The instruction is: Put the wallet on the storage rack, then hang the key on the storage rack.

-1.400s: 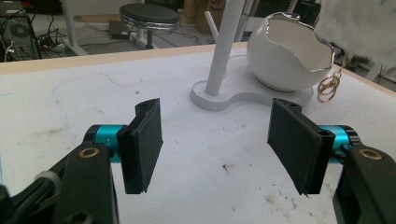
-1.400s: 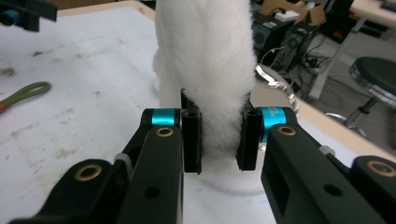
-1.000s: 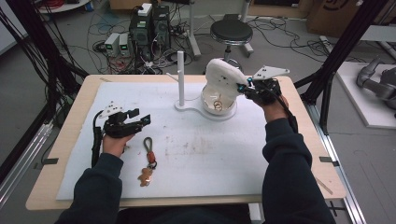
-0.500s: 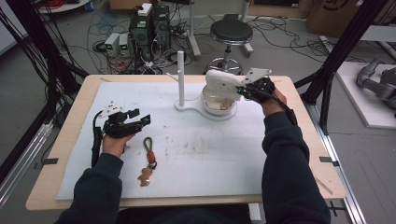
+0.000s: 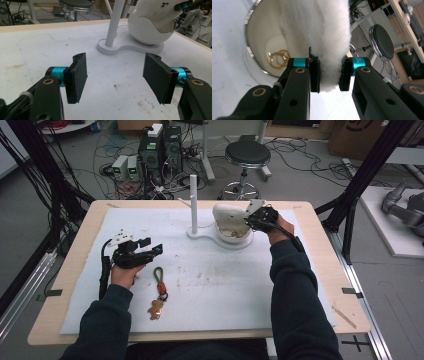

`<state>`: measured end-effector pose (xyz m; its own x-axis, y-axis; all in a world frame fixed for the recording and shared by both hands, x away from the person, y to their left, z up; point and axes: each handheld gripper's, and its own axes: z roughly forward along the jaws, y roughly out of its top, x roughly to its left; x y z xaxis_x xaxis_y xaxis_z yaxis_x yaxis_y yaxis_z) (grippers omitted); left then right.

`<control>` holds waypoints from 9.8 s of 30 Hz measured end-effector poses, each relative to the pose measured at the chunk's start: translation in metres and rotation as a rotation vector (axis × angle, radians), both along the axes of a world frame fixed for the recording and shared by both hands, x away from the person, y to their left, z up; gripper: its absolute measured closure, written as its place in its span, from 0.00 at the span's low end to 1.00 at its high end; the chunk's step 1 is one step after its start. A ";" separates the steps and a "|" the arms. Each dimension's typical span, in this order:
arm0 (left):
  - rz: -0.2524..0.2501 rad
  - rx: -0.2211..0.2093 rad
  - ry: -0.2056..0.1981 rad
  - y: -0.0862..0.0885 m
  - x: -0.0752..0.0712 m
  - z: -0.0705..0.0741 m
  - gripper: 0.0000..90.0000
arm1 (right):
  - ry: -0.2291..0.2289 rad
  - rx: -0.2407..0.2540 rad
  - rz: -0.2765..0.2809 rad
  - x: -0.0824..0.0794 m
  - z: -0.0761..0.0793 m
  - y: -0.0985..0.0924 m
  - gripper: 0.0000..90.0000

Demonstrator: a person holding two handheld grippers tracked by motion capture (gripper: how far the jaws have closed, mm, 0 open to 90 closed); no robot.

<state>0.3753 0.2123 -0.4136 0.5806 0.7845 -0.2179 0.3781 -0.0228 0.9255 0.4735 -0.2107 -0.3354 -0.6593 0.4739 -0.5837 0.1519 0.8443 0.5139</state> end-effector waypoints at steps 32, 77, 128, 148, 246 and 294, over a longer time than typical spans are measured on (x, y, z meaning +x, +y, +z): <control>-0.008 -0.004 0.009 -0.003 -0.001 -0.001 0.40 | 0.103 0.227 0.080 -0.001 -0.004 0.005 0.92; 0.001 0.029 -0.108 0.010 -0.013 0.008 0.25 | 0.051 0.600 -0.177 -0.096 -0.047 -0.113 0.30; 0.023 0.243 0.293 -0.022 -0.061 -0.024 0.32 | 0.092 0.612 -0.215 -0.105 -0.061 -0.126 0.28; -0.113 0.441 0.164 -0.037 -0.045 -0.031 0.84 | 0.105 0.596 -0.214 -0.103 -0.064 -0.121 0.28; -0.010 -0.014 -0.088 -0.023 0.005 0.018 0.22 | 0.110 0.628 -0.225 -0.103 -0.064 -0.127 0.28; 0.028 0.040 -0.105 0.008 -0.020 0.004 0.23 | 0.146 0.640 -0.227 -0.117 -0.065 -0.128 0.28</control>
<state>0.3548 0.2206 -0.4097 0.5762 0.8076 -0.1254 0.2804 -0.0513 0.9585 0.3561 -0.3386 -0.4003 -0.5538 0.8308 -0.0559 0.3945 0.3209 0.8610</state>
